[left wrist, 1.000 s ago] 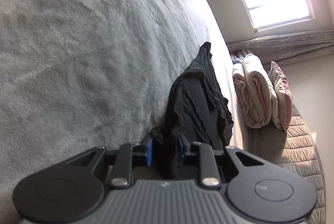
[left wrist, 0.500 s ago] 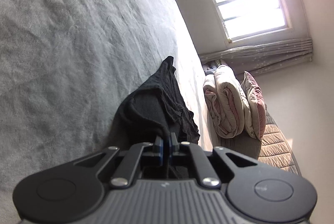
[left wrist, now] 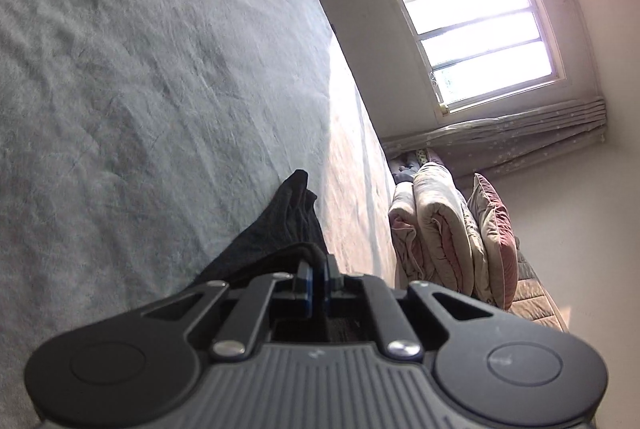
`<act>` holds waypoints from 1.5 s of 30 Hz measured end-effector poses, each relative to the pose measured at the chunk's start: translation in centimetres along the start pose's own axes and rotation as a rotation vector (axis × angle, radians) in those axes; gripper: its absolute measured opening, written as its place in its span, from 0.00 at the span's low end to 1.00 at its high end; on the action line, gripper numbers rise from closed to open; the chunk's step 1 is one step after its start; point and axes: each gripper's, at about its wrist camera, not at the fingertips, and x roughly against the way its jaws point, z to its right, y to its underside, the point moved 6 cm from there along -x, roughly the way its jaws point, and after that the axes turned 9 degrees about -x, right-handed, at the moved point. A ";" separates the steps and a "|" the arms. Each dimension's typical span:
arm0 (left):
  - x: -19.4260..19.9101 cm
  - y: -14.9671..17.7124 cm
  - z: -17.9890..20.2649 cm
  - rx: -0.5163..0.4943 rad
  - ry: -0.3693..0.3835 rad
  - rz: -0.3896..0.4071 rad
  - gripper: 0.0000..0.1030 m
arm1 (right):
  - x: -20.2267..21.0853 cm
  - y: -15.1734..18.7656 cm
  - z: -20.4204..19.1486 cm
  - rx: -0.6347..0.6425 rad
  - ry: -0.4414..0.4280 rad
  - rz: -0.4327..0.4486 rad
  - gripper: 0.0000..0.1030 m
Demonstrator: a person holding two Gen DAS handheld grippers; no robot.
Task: Fold clothes
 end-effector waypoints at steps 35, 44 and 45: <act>-8.9 -3.4 -2.4 -0.748 -0.136 -0.156 0.59 | -6.4 -1.1 0.8 0.736 0.238 0.023 0.51; -11.4 -2.1 -1.2 -0.937 -0.050 -0.225 0.61 | -9.2 6.7 -1.9 1.223 0.149 -0.069 0.51; -11.6 -2.2 -1.2 -0.929 -0.046 -0.224 0.61 | -10.0 7.4 -1.9 1.271 0.154 -0.080 0.51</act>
